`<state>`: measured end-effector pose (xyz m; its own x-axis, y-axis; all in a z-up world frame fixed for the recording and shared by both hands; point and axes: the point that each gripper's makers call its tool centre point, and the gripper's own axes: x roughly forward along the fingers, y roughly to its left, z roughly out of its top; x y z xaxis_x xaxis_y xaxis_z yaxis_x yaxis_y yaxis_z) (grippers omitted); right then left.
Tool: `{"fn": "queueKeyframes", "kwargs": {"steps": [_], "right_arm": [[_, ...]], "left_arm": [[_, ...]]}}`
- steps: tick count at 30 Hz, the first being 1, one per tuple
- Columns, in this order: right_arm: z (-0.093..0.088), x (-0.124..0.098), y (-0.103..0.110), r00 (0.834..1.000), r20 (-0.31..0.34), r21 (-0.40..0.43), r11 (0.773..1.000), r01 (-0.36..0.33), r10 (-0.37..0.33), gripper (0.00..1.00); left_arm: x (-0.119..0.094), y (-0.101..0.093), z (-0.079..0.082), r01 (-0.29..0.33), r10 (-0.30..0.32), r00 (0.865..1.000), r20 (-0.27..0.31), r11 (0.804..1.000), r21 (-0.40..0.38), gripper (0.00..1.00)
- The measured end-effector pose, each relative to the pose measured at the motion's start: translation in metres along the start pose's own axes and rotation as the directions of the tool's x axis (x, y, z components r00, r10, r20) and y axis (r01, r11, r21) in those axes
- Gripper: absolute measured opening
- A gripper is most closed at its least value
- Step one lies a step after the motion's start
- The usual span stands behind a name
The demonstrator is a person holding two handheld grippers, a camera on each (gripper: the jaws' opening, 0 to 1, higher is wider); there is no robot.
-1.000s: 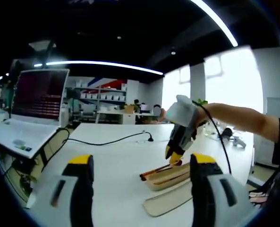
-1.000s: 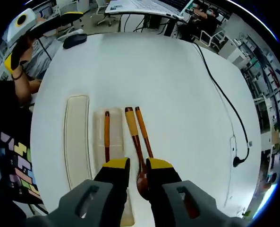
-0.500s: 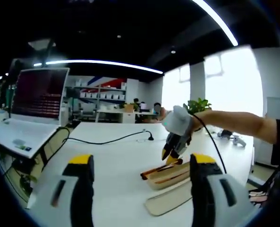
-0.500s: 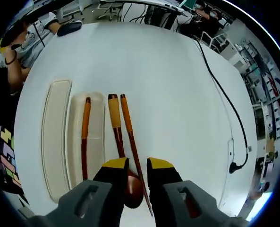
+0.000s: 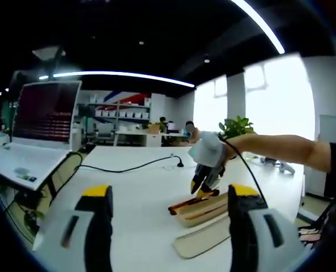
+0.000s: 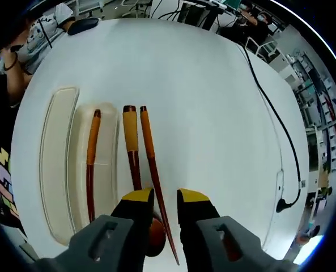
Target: Arrange the utensils inside the cutlery case until each visible utensil rests in its matching compartment.
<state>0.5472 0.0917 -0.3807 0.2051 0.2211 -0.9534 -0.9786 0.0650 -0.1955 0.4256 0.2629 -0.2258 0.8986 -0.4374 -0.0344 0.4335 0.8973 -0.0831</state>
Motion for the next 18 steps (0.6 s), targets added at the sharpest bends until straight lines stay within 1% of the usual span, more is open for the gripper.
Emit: {"fn": "queueKeyframes", "kwargs": {"steps": [2,4,6,7,9,10,11,12,14,15,16,18], "right_arm": [[0.000,0.000,-0.002,1.000,-0.003,0.001,1.000,-0.007,0.007,0.14],[-0.001,0.001,0.001,1.000,-0.007,-0.006,1.000,-0.028,0.028,0.11],[0.000,0.002,0.005,0.998,-0.016,-0.043,0.997,-0.064,0.063,0.06],[0.000,0.002,0.006,0.997,-0.028,-0.084,0.994,-0.077,0.075,0.05],[0.001,0.003,0.007,0.996,-0.043,-0.114,0.990,-0.088,0.084,0.05],[0.001,0.004,0.006,0.995,-0.046,-0.105,0.990,-0.092,0.087,0.05],[0.001,0.003,0.007,0.992,-0.056,-0.094,0.989,-0.118,0.113,0.04],[0.001,0.003,0.006,0.992,-0.056,-0.096,0.989,-0.117,0.112,0.04],[0.000,0.003,0.006,0.992,-0.032,-0.082,0.989,-0.121,0.119,0.04],[0.001,0.004,0.005,0.994,-0.016,-0.026,0.994,-0.107,0.106,0.04],[0.000,0.003,0.005,0.994,-0.016,-0.021,0.994,-0.105,0.105,0.04],[0.001,0.004,0.006,0.994,-0.011,-0.070,0.992,-0.107,0.107,0.03]], "left_arm": [[-0.001,0.002,0.001,-0.006,0.006,1.000,0.006,1.000,-0.008,0.88],[0.000,0.003,0.000,-0.010,0.010,1.000,0.002,1.000,-0.008,0.88],[0.000,0.003,-0.001,-0.010,0.010,1.000,-0.001,1.000,-0.007,0.88],[0.001,0.002,-0.001,-0.009,0.009,1.000,-0.002,1.000,-0.008,0.88],[0.002,0.002,-0.002,-0.005,0.004,1.000,-0.006,1.000,-0.007,0.88],[0.003,0.001,-0.003,-0.002,0.002,1.000,-0.010,1.000,-0.005,0.88],[0.004,0.000,-0.004,0.000,0.000,1.000,-0.012,1.000,-0.004,0.88],[0.005,-0.001,-0.004,0.002,-0.002,1.000,-0.014,1.000,-0.003,0.88],[0.007,-0.002,-0.005,0.003,-0.003,1.000,-0.017,1.000,-0.001,0.88],[0.008,-0.003,-0.006,0.003,-0.003,1.000,-0.019,1.000,0.000,0.88],[0.009,-0.003,-0.007,0.003,-0.003,1.000,-0.021,1.000,0.000,0.88],[0.010,-0.006,-0.009,0.011,-0.011,0.999,-0.030,1.000,0.003,0.88]]}}
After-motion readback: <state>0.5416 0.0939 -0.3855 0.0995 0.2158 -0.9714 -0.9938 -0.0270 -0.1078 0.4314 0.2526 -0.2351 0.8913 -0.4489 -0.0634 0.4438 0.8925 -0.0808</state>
